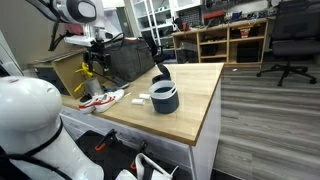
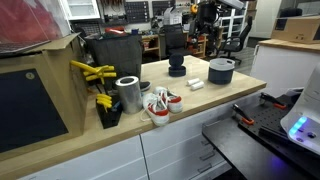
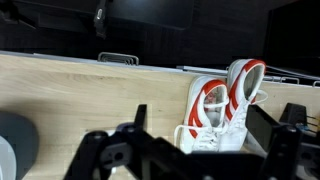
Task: Remove the white object from the container
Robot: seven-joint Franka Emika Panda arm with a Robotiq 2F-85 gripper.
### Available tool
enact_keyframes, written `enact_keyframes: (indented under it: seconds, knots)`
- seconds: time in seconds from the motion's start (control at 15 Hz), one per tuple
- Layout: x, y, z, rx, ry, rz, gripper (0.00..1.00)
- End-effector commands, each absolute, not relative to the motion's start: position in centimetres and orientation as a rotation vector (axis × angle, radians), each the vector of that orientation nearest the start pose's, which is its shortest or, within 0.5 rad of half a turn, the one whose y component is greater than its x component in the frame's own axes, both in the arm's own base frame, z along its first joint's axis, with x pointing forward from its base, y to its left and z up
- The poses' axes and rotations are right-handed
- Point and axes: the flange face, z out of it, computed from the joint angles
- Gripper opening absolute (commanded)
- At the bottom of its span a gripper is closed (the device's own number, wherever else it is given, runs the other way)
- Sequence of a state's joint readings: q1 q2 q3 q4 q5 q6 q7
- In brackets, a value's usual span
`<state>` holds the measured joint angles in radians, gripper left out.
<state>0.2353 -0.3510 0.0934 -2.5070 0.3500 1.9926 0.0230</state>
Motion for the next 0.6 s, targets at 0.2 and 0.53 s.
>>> enact_keyframes:
  seconds: [0.2, 0.53]
  knots:
    - [38.3, 14.8, 39.6, -2.890, -0.148, 0.291, 1.00]
    - [41.1, 11.9, 38.8, -2.933, -0.047, 0.208, 1.00]
